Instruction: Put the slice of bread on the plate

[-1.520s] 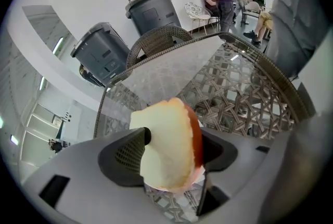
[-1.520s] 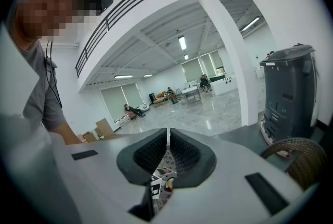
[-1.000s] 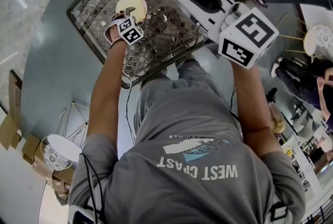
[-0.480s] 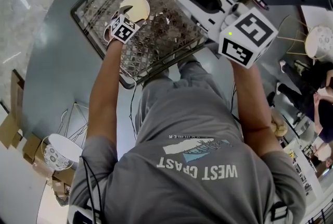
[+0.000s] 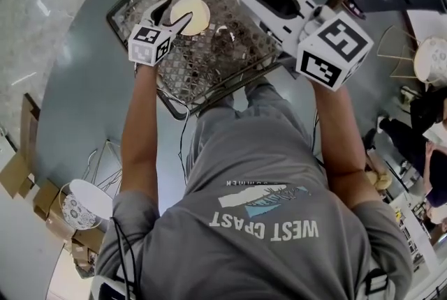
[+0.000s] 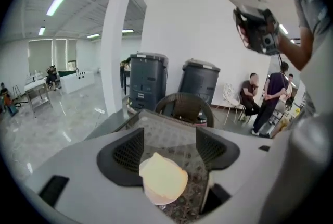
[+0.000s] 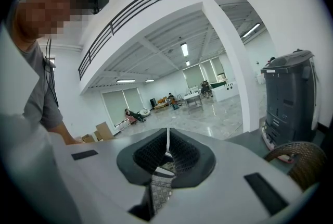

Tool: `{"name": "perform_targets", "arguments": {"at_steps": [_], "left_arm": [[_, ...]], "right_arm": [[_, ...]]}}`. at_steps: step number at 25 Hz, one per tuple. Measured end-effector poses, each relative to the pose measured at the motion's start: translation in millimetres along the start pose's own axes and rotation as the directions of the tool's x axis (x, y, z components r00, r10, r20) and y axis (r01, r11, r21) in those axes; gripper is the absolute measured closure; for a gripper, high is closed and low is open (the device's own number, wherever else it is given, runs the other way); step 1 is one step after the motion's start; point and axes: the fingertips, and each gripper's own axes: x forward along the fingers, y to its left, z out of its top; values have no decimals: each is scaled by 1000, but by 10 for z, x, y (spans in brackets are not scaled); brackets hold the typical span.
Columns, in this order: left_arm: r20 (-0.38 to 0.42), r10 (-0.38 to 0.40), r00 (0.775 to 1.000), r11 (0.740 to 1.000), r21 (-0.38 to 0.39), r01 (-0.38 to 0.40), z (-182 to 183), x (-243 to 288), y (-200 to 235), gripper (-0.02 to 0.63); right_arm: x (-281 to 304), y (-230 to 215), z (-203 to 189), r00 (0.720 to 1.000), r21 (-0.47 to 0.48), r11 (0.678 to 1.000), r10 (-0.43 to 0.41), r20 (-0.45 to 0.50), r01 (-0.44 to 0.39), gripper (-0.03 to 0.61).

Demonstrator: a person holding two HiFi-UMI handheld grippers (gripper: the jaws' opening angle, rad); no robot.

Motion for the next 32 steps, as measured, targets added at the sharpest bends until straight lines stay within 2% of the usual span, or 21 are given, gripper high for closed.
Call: {"name": "perform_targets", "arguments": {"at_steps": [3,6,9,12,16,19,21,25,32], "left_arm": [[160,6,987,1000,-16,-3,512,-379,-77,312],[323,11,946,1000,-17,-6,1038,-858,-191,395],[458,12,889,1000,1,-14,1519,-1394,-339,499],[569,6,822,999,28,-27,1911,-1919,-484,602],[679,-10,734,998,52,-35,2289,-2523,-699,606],[728,-29,685,996,82,-46,2484,-2947,-863,606],[745,-44,666,992,113,-60,2588,-3189,-982,606],[761,-68,645,980,173,-101,2729,-3614,-1215,606],[761,-38,648,965,197,-175,2765,-4050,-1278,606]], "right_arm": [[-41,98,84,1000,-15,1000,5,28,-4,569],[-98,233,187,998,-38,999,15,65,-13,569],[-154,414,309,994,-69,997,34,105,-27,571],[-202,596,440,989,-95,994,58,139,-45,571],[-315,824,573,981,-136,989,87,173,-64,571],[-399,1025,681,973,-159,984,108,203,-76,571],[-471,1147,767,965,-167,982,121,233,-83,571],[-607,1353,889,956,-186,980,123,265,-75,572],[-681,1660,1092,959,-226,972,123,255,-65,574]]}}
